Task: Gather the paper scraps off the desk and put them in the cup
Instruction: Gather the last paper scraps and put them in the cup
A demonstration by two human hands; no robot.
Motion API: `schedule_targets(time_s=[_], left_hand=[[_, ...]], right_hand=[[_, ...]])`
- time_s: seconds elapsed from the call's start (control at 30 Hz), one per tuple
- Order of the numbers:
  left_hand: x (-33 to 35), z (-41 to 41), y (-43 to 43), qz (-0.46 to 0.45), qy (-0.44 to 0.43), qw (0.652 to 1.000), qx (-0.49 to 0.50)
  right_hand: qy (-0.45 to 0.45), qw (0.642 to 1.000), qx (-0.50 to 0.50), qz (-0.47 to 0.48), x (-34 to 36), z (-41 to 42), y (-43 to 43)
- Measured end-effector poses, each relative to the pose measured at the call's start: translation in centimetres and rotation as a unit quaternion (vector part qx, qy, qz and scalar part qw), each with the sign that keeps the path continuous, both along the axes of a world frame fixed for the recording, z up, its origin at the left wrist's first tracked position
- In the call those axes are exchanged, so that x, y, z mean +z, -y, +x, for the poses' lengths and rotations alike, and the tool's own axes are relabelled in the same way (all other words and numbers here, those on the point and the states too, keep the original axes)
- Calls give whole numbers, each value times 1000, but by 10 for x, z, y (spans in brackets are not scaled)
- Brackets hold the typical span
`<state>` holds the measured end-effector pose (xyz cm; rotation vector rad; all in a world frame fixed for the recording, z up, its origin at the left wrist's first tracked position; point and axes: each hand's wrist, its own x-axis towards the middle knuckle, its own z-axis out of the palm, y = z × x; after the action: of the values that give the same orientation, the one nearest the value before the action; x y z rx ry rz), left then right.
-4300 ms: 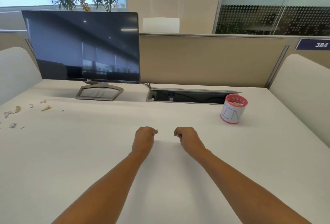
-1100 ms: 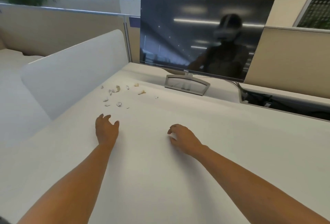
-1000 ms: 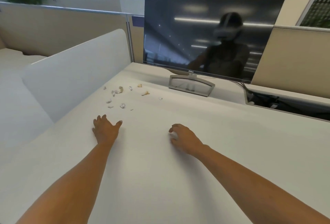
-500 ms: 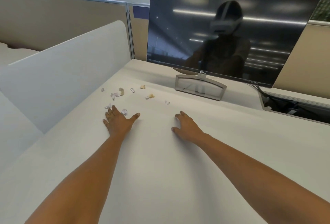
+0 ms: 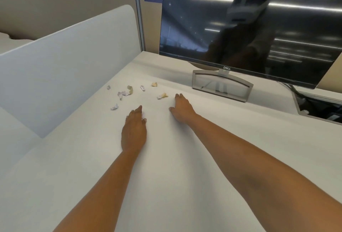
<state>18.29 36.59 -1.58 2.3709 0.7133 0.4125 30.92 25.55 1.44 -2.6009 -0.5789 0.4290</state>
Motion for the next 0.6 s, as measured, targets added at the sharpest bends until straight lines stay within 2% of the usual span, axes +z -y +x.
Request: schedule_targets(time_s=[0.13, 0.27, 0.43, 0.6], left_hand=[[-2, -3, 2, -4, 12, 1000, -7], [-4, 0, 2, 44, -28, 998, -29], [-5, 1, 4, 49, -37, 997, -36], [0, 3, 6, -95, 0, 996, -3]], right_hand=[[-4, 999, 35, 22, 1, 5, -21], [-4, 997, 75, 27, -3, 10, -33], [89, 984, 153, 8, -16, 4, -33], [142, 975, 162, 48, -24, -8, -23]])
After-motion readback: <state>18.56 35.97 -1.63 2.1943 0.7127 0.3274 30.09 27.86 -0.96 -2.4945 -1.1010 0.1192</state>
